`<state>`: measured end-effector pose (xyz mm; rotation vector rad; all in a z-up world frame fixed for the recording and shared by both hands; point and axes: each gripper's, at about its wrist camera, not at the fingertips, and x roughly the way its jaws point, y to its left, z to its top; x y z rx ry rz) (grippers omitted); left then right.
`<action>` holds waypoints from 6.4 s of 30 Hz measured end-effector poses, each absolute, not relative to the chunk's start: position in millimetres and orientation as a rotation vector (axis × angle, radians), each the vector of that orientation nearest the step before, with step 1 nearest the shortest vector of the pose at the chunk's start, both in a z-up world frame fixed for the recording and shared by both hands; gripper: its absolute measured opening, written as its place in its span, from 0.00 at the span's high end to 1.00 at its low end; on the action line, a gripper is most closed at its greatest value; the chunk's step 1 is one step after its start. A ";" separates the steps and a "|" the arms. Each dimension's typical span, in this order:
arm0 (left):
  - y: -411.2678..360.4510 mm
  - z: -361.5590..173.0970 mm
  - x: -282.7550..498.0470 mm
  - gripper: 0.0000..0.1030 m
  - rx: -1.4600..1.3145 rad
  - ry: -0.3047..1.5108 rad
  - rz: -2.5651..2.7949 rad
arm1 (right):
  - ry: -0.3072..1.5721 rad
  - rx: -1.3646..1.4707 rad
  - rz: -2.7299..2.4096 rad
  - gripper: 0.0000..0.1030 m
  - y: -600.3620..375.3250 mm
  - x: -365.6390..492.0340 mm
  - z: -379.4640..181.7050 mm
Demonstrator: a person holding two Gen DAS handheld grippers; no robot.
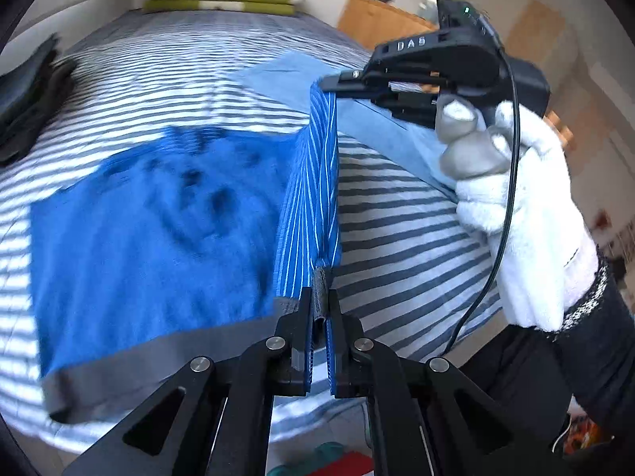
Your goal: Fold small clothes
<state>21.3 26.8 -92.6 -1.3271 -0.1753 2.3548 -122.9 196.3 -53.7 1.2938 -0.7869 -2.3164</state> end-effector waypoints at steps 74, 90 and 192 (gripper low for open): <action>-166.6 -120.5 59.7 0.92 -1.722 -0.451 2.513 | -0.089 1.549 -2.081 0.99 54.8 -17.6 -125.1; -149.6 -117.9 -75.6 0.71 -1.643 -0.198 2.600 | -0.134 1.361 -2.030 0.96 37.8 -33.9 -108.6; -123.1 -105.1 -44.1 0.84 -1.563 -0.560 2.408 | -0.717 1.378 -2.187 0.87 194.7 -89.7 -123.9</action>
